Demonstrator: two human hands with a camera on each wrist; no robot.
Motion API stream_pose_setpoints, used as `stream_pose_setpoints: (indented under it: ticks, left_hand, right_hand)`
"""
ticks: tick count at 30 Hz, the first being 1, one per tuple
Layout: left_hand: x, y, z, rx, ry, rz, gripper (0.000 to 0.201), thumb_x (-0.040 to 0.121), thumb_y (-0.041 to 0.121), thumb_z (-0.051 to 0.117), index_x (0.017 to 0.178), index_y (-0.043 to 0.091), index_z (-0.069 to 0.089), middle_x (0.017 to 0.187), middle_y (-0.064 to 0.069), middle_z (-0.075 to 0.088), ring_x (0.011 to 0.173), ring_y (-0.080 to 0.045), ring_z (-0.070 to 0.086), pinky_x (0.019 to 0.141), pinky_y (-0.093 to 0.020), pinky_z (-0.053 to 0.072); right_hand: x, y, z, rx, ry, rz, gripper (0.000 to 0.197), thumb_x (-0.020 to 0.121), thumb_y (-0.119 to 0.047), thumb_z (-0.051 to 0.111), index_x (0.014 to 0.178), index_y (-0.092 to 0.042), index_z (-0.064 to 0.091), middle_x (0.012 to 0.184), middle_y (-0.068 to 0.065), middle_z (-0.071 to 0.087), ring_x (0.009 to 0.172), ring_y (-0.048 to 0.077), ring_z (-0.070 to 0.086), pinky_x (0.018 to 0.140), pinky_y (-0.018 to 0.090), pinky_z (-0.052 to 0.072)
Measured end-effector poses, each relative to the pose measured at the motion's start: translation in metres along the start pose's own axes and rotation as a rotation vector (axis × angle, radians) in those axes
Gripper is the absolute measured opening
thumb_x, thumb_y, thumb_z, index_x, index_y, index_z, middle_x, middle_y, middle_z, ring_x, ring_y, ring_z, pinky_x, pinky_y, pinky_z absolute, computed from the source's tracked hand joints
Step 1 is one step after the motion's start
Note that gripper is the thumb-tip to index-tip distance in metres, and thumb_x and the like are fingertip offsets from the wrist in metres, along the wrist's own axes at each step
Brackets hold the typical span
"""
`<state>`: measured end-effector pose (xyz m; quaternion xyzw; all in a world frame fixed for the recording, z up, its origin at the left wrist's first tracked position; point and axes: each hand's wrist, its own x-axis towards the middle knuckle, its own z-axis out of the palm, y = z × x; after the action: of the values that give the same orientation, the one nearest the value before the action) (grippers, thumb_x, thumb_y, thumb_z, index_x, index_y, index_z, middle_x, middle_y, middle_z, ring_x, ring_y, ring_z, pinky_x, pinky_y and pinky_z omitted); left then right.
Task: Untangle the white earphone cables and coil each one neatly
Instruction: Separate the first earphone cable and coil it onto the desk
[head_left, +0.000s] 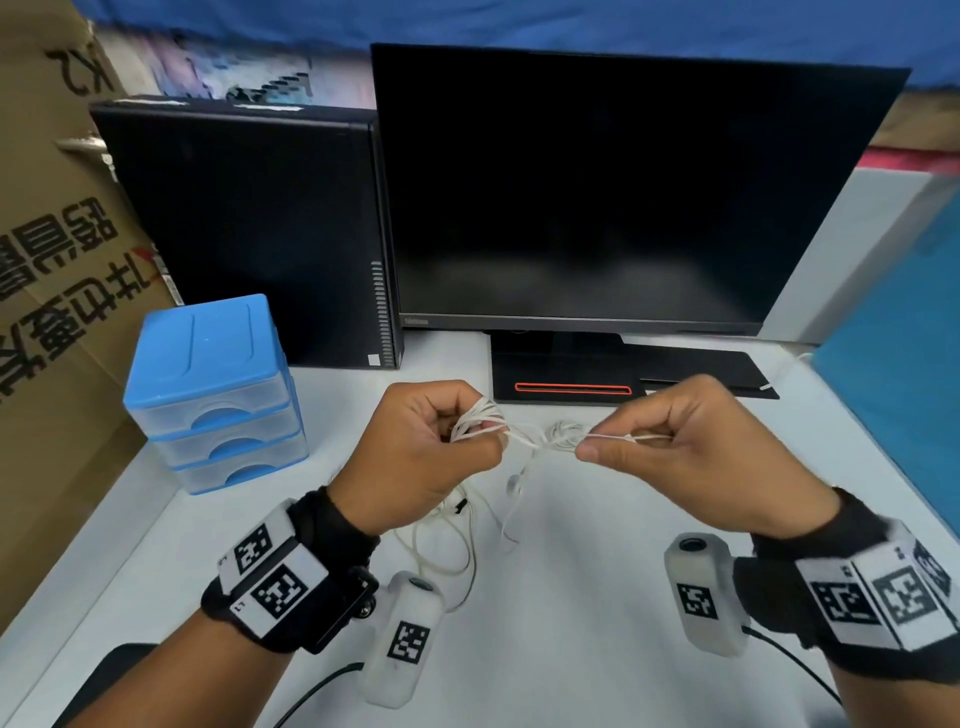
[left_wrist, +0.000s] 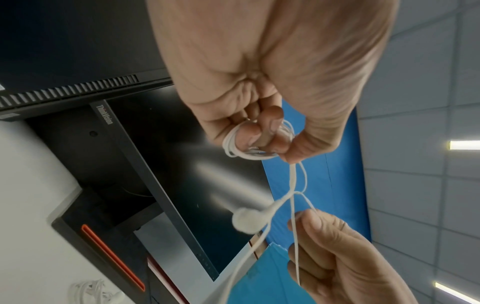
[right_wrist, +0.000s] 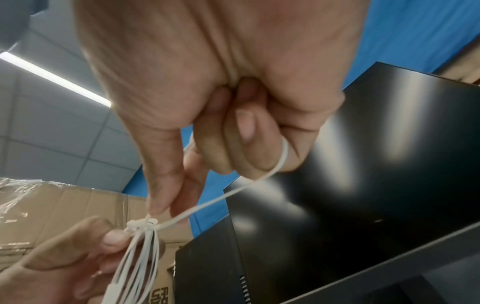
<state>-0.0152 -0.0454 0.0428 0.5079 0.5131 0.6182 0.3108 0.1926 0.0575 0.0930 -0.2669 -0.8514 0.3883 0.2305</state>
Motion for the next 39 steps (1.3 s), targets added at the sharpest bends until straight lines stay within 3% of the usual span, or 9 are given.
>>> stream_pose_setpoints:
  ticks: [5,8,11,17,22,26,33,36,39]
  left_hand:
    - [-0.004,0.0,0.001,0.093,-0.074,0.007,0.008,0.069,0.007,0.07,0.066,0.014,0.068,0.061,0.002,0.06,0.058,-0.013,0.049,0.056,-0.026,0.043]
    - [-0.008,0.0,0.009,0.176,-0.143,0.009,0.023,0.073,-0.009,0.069,0.065,0.013,0.068,0.058,0.004,0.057,0.054,-0.009,0.046,0.055,-0.028,0.044]
    - [-0.007,-0.002,0.013,0.148,-0.135,-0.01,0.022,0.074,-0.005,0.069,0.064,0.014,0.068,0.061,-0.004,0.057,0.054,-0.012,0.045,0.055,-0.027,0.042]
    - [-0.003,-0.006,0.004,0.056,-0.121,-0.038,0.017,0.074,0.02,0.08,0.071,0.007,0.07,0.066,-0.017,0.061,0.062,-0.022,0.053,0.063,-0.037,0.047]
    - [0.005,-0.012,-0.013,-0.061,-0.162,-0.133,0.033,0.069,0.032,0.082,0.066,0.004,0.066,0.056,0.0,0.051,0.05,-0.009,0.043,0.052,-0.018,0.039]
    - [0.011,-0.014,-0.032,-0.196,-0.095,-0.177,0.045,0.063,0.057,0.082,0.071,0.014,0.072,0.054,0.004,0.052,0.045,-0.005,0.038,0.052,-0.02,0.032]
    - [0.045,0.037,-0.063,-0.033,0.12,0.012,0.032,0.081,0.044,0.066,0.067,0.015,0.066,0.057,-0.004,0.043,0.046,-0.006,0.036,0.051,-0.014,0.035]
    - [0.059,0.07,-0.066,0.059,0.063,0.08,0.033,0.086,0.04,0.066,0.068,0.012,0.066,0.056,-0.001,0.047,0.047,-0.008,0.037,0.052,-0.017,0.033]
    - [0.066,0.102,-0.044,0.262,-0.131,0.16,0.036,0.091,0.033,0.065,0.07,0.004,0.064,0.057,-0.002,0.05,0.055,-0.015,0.04,0.054,-0.018,0.035]
  right_hand:
    - [0.004,0.0,-0.001,0.398,0.203,-0.03,0.028,0.084,-0.03,0.063,0.074,-0.005,0.073,0.043,0.001,0.037,0.04,0.012,0.028,0.044,0.021,0.026]
    - [0.006,-0.006,-0.002,0.684,0.241,0.023,0.029,0.085,-0.033,0.056,0.074,-0.012,0.072,0.055,0.012,0.062,0.037,0.016,0.045,0.039,0.022,0.035]
    - [0.004,-0.009,0.0,0.821,0.148,0.019,0.03,0.087,-0.03,0.05,0.075,-0.016,0.073,0.084,0.015,0.076,0.068,0.024,0.074,0.042,0.021,0.049]
    - [0.001,-0.013,-0.003,0.966,-0.055,-0.072,0.031,0.089,-0.031,0.054,0.071,-0.009,0.067,0.093,0.017,0.072,0.1,0.032,0.068,0.065,0.03,0.058]
    - [-0.002,-0.015,-0.015,1.171,-0.009,-0.058,0.038,0.094,-0.023,0.035,0.061,-0.012,0.05,0.045,0.001,0.044,0.051,0.021,0.052,0.059,0.027,0.052]
    - [-0.005,-0.01,-0.03,0.894,0.138,-0.139,0.034,0.086,-0.023,0.046,0.053,-0.014,0.043,0.045,0.0,0.034,0.054,0.024,0.042,0.073,0.033,0.048]
    - [-0.021,0.001,-0.067,0.749,0.237,-0.286,0.053,0.078,-0.02,0.061,0.04,-0.015,0.023,0.04,0.003,0.009,0.04,0.013,0.025,0.072,0.032,0.045]
    - [-0.027,0.011,-0.08,0.567,0.256,-0.303,0.043,0.083,-0.003,0.04,0.041,-0.014,0.045,0.038,0.002,0.033,0.041,0.021,0.035,0.077,0.034,0.046]
    - [-0.027,-0.003,-0.076,0.381,0.287,-0.306,0.016,0.082,-0.034,0.068,0.074,-0.02,0.073,0.073,0.0,0.07,0.077,0.029,0.065,0.082,0.036,0.051]
